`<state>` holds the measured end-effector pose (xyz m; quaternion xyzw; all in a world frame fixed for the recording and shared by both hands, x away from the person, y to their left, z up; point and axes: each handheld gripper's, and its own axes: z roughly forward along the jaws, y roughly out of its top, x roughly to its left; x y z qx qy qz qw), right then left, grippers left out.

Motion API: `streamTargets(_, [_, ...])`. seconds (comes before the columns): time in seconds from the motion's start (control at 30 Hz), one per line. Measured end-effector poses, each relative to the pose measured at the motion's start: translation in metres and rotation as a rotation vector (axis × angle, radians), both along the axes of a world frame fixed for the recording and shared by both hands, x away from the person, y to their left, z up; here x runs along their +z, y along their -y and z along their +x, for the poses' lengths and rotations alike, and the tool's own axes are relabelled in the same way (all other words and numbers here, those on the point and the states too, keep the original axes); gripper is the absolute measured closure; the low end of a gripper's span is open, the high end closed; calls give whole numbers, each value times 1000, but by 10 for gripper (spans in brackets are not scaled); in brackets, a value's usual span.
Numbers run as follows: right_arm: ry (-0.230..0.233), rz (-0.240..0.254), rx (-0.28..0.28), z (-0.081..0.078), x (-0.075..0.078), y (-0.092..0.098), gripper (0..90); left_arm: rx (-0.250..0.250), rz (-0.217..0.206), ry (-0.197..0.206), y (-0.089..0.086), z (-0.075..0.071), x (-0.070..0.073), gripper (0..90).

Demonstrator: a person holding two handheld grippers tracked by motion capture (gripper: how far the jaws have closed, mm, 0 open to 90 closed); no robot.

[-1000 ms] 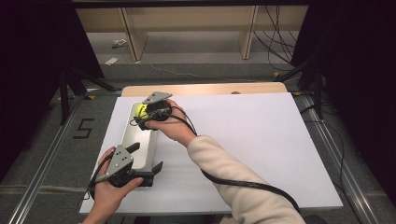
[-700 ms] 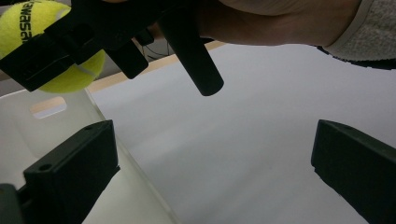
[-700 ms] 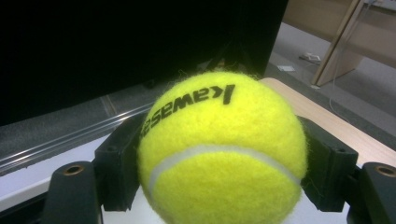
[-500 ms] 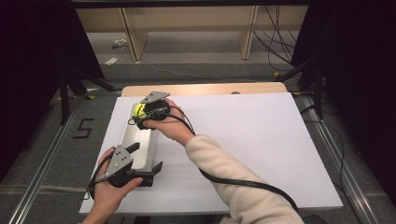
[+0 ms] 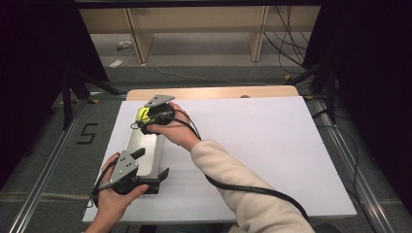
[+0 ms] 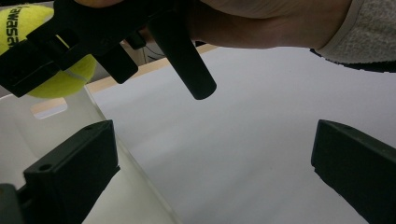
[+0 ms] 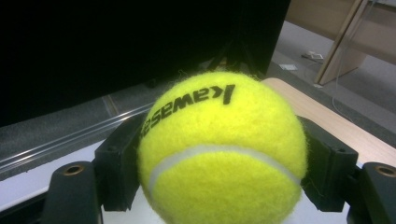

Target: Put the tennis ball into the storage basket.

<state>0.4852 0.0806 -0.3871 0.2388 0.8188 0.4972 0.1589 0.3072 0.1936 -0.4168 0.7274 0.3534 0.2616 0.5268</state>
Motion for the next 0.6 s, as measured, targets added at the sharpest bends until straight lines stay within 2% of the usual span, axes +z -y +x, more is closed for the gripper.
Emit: streamTargets(0.6, [-12,-6,-4,1,-6,-5,267,1,-2,2,-1,-1,1,0])
